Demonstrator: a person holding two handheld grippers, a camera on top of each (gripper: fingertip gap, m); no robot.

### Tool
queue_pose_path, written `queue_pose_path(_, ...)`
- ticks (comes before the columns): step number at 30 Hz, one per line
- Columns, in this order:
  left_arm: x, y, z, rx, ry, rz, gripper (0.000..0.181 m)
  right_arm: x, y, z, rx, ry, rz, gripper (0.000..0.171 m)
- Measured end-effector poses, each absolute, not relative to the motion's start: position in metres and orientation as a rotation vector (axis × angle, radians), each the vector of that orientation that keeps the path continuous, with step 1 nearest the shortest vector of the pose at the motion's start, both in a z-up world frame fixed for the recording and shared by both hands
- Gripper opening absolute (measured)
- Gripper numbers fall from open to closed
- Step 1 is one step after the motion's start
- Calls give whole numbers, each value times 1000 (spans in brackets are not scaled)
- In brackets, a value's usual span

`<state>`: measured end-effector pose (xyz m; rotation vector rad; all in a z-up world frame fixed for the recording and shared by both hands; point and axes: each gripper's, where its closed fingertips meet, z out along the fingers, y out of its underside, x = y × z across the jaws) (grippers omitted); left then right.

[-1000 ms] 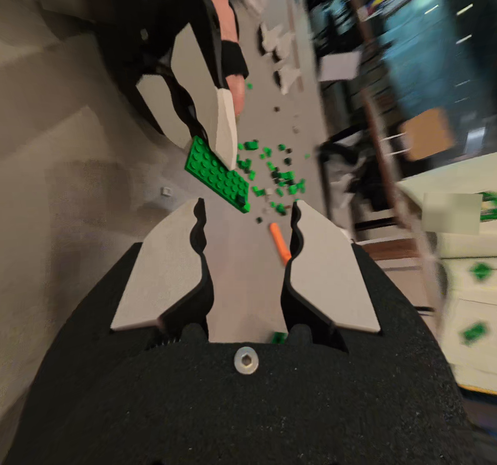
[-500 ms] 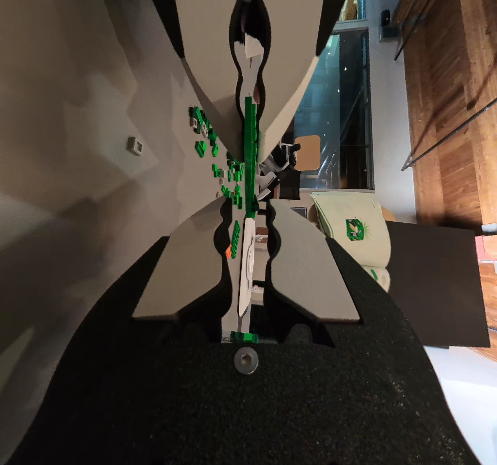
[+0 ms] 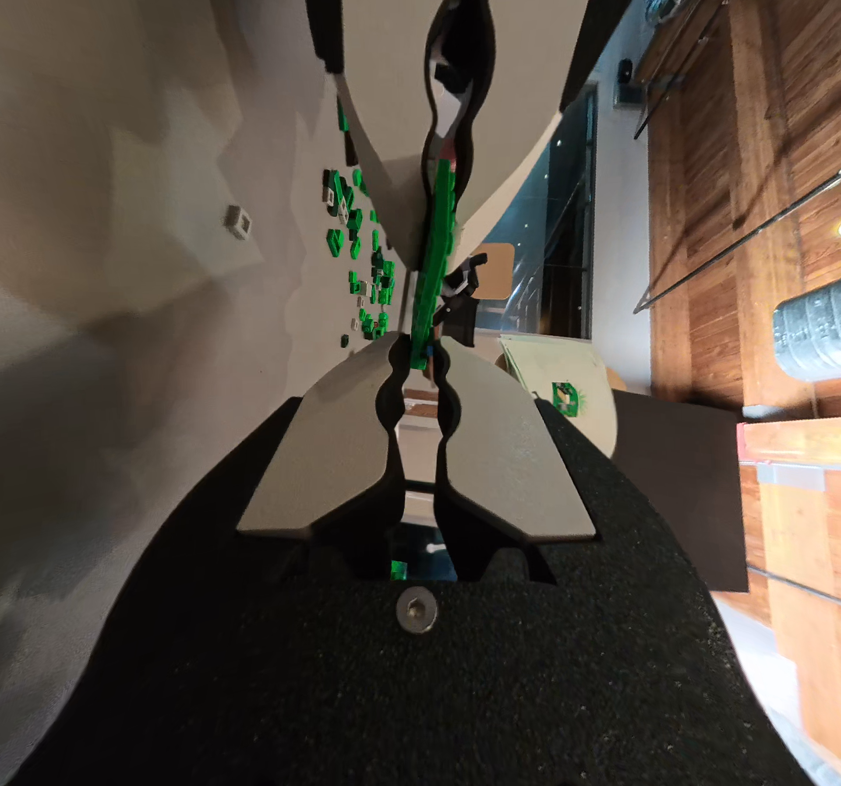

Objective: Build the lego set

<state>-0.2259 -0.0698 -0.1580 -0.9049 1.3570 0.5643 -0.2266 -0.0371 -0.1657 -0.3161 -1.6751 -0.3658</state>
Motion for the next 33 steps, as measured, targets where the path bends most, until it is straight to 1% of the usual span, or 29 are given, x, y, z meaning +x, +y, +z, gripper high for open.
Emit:
queue_pose_path(8,-225,-69,-162,-932,1371,542,5,-224,-38,-169,-205,-1678,-517,10)
queue_pose_path(13,-224,-69,-166,-917,1391,559,8,-223,-36,-167,-311,-1697,-454,8)
queue_pose_path(15,-223,-67,-168,-934,1388,542,16,-223,-35,-164,-340,-1706,-447,8)
queue_pose_path(17,-224,-63,-161,-940,1327,558,38,-222,-33,-166,-373,-1727,-443,8)
queue_pose_path(18,-224,-63,-159,-937,1318,562,45,-222,-33,-168,-380,-1733,-440,8)
queue_pose_path(20,-224,-63,-160,-926,1329,565,47,-222,-34,-171,-404,-1750,-423,8)
queue_pose_path(23,-221,-65,-163,-894,1360,588,44,-222,-34,-174,-447,-1772,-398,8)
queue_pose_path(25,-216,-70,-161,-860,1366,587,38,-223,-34,-176,-488,-1781,-359,7)
queue_pose_path(26,-214,-71,-161,-850,1367,592,31,-224,-34,-176,-504,-1782,-339,7)
queue_pose_path(28,-214,-71,-165,-843,1391,613,6,-224,-34,-173,-528,-1771,-302,7)
queue_pose_path(33,-215,-71,-166,-916,1385,520,4,-224,-36,-177,-454,-1797,-332,7)
